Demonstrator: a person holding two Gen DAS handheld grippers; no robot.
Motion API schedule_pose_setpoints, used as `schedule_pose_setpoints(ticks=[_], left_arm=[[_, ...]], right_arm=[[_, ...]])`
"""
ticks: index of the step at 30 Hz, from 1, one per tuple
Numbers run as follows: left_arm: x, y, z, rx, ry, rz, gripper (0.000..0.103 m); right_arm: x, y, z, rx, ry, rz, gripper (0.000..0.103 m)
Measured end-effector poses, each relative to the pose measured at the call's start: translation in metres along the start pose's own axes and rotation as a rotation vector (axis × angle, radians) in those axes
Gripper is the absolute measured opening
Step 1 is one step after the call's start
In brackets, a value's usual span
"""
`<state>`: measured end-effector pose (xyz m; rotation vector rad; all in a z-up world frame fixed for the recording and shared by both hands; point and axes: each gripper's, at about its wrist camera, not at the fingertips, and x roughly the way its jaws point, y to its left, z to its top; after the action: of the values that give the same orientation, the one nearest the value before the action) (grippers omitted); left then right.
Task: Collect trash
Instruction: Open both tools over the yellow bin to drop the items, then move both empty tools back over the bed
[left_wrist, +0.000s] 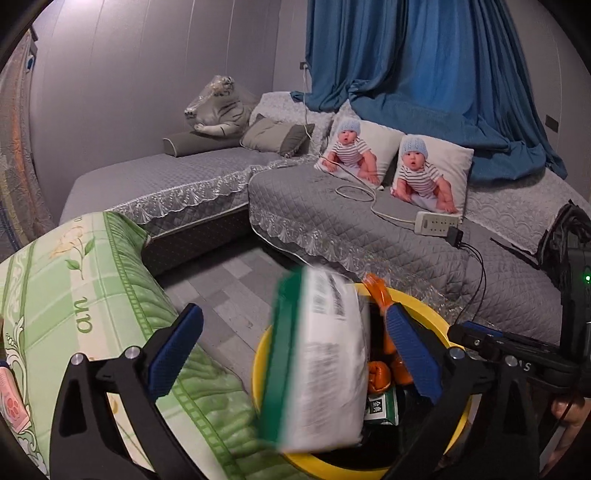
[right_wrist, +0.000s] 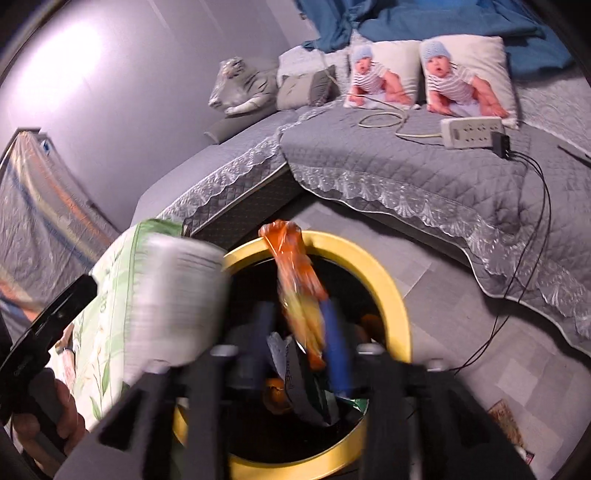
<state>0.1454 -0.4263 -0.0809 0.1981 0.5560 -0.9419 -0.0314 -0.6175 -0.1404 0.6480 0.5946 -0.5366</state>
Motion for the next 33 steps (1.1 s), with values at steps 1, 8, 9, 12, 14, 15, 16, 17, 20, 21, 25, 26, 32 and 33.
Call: schedule_pose_setpoints(ticks=[1,8,9,12,14,15,16,17,20,21,25,26,32,33], left_arm=[[-0.002,0.003,0.002,-0.011,-0.002,0.005,0.095],[-0.047,0.057,0.003,-0.141,-0.098,0.159,0.095],[-0.056,0.067,0.004,-0.158,-0.115,0.18,0.095],[-0.095,0.112,0.005,-0.229,-0.17,0.265,0.095],[-0.123,0.141,0.002,-0.258,-0.204,0.332,0.095],[-0.138,0.157,-0.001,-0.273,-0.221,0.366,0.095],[-0.154,0.172,-0.005,-0.29,-0.234,0.401,0.095],[-0.173,0.19,-0.011,-0.311,-0.25,0.445,0.095],[-0.221,0.236,-0.031,-0.356,-0.278,0.605,0.095],[-0.237,0.25,-0.039,-0.373,-0.286,0.665,0.095],[-0.278,0.3,-0.073,-0.447,-0.251,0.831,0.095],[-0.286,0.311,-0.082,-0.485,-0.242,0.846,0.095],[-0.323,0.351,-0.124,-0.685,-0.244,0.85,0.095],[-0.325,0.353,-0.127,-0.695,-0.241,0.851,0.095]], right_arm=[[-0.002,-0.002,0.0,0.008,-0.004,-0.001,0.046],[-0.019,0.017,-0.001,-0.045,-0.049,0.022,0.052],[-0.021,0.026,-0.001,-0.067,-0.053,0.035,0.052],[-0.024,0.072,-0.002,-0.171,-0.05,0.107,0.052],[-0.023,0.106,-0.003,-0.232,-0.034,0.174,0.053],[-0.023,0.121,-0.004,-0.258,-0.027,0.202,0.053],[-0.022,0.149,-0.008,-0.312,-0.019,0.246,0.053],[-0.02,0.17,-0.012,-0.358,-0.012,0.276,0.053],[-0.011,0.242,-0.032,-0.504,0.045,0.386,0.053],[-0.007,0.262,-0.038,-0.54,0.07,0.415,0.053],[0.023,0.365,-0.082,-0.735,0.185,0.5,0.053],[0.031,0.384,-0.09,-0.76,0.215,0.517,0.053],[0.086,0.484,-0.13,-0.881,0.338,0.503,0.053],[0.093,0.49,-0.134,-0.887,0.343,0.483,0.052]])
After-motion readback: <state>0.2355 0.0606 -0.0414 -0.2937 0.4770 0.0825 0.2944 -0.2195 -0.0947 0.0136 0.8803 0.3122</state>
